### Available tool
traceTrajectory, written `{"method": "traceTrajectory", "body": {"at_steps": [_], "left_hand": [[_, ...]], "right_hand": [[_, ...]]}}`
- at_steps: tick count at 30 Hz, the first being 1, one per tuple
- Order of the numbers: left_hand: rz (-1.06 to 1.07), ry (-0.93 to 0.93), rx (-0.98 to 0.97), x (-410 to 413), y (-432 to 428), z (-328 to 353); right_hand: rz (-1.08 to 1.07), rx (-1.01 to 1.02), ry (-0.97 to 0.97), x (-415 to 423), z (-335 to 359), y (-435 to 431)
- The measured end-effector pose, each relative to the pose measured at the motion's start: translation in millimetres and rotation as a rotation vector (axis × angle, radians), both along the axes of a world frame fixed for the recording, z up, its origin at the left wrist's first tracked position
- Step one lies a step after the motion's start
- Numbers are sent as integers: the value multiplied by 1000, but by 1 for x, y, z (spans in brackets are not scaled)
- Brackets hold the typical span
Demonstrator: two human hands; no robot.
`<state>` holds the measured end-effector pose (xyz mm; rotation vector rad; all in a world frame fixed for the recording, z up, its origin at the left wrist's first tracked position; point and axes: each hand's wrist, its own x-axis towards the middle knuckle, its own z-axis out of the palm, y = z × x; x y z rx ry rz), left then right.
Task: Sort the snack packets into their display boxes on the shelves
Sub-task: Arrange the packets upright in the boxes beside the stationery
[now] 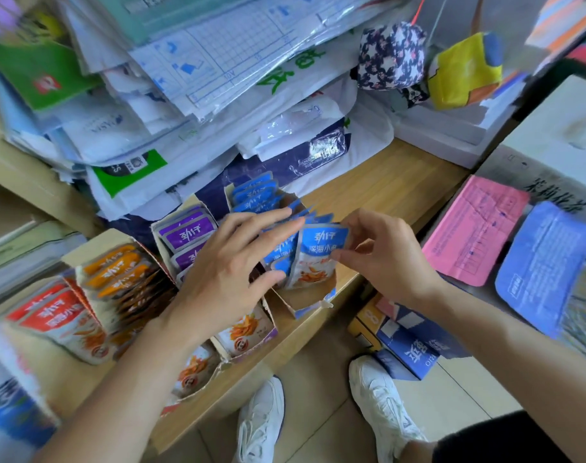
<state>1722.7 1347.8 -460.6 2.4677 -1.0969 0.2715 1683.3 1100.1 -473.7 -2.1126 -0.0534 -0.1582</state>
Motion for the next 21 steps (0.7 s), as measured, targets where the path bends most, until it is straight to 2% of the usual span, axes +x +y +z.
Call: {"method": "traceTrajectory", "body": {"at_steps": [3,5,9,11,16,19,21], "left_hand": [[78,1,-67,-1,0,1],[123,-1,-101,-5,-5,0],[214,3,-157,-11,-14,-2],[252,-24,-153,-14,-17,-2],[338,-119,-165,-30,-21,-2],[340,-19,-229,-36,-20,-2],[370,90,-280,-35,-20,-2]], "right_hand": [[22,62,-1,6,7,-9],[89,66,72,9,12,-17],[207,-145,70,7,14,-18],[205,-172,62,2,11,-11],[38,61,93,-11,2,7],[-29,174,68,-17,-2,14],[-15,172,84,-20,-6,16]]}}
